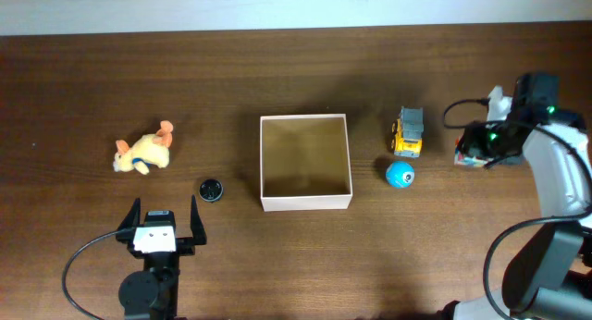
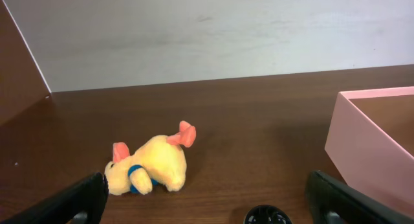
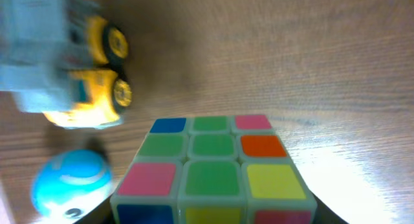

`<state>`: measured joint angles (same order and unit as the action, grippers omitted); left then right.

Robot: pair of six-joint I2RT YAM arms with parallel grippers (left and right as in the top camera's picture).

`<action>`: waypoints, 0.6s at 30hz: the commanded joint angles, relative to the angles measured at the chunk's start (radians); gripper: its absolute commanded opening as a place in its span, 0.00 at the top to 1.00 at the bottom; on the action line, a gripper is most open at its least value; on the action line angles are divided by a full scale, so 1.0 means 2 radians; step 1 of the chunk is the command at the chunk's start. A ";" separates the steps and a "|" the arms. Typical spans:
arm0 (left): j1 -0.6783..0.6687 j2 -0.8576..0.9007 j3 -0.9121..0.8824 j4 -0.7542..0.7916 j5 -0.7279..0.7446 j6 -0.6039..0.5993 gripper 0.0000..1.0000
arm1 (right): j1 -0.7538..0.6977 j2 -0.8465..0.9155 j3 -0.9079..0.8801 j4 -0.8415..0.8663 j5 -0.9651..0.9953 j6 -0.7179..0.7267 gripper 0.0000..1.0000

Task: Pack container
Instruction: 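Lift the Rubik's cube with the right gripper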

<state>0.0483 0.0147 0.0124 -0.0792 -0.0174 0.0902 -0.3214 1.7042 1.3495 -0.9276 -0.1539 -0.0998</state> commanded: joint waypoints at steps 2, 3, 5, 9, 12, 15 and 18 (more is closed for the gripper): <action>0.003 -0.004 -0.002 -0.002 0.003 0.010 0.01 | 0.003 0.001 0.077 -0.037 -0.049 0.006 0.67; 0.003 -0.004 -0.002 -0.002 0.003 0.010 0.01 | 0.008 0.001 0.095 -0.049 -0.050 0.006 0.67; 0.003 -0.004 -0.002 -0.002 0.003 0.010 0.01 | 0.018 0.001 0.125 -0.069 -0.049 0.005 0.67; 0.003 -0.004 -0.002 -0.002 0.003 0.010 0.01 | 0.051 0.001 0.175 -0.097 -0.049 0.001 0.66; 0.003 -0.004 -0.002 -0.002 0.003 0.010 0.01 | 0.087 0.001 0.196 -0.101 -0.049 0.000 0.66; 0.003 -0.004 -0.002 -0.002 0.003 0.010 0.01 | 0.128 0.001 0.201 -0.096 -0.049 0.000 0.66; 0.003 -0.004 -0.002 -0.002 0.003 0.010 0.01 | 0.175 0.001 0.201 -0.083 -0.048 0.000 0.66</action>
<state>0.0483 0.0147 0.0124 -0.0792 -0.0174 0.0902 -0.0425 1.7054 1.7298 -1.1076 -0.2310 -0.1013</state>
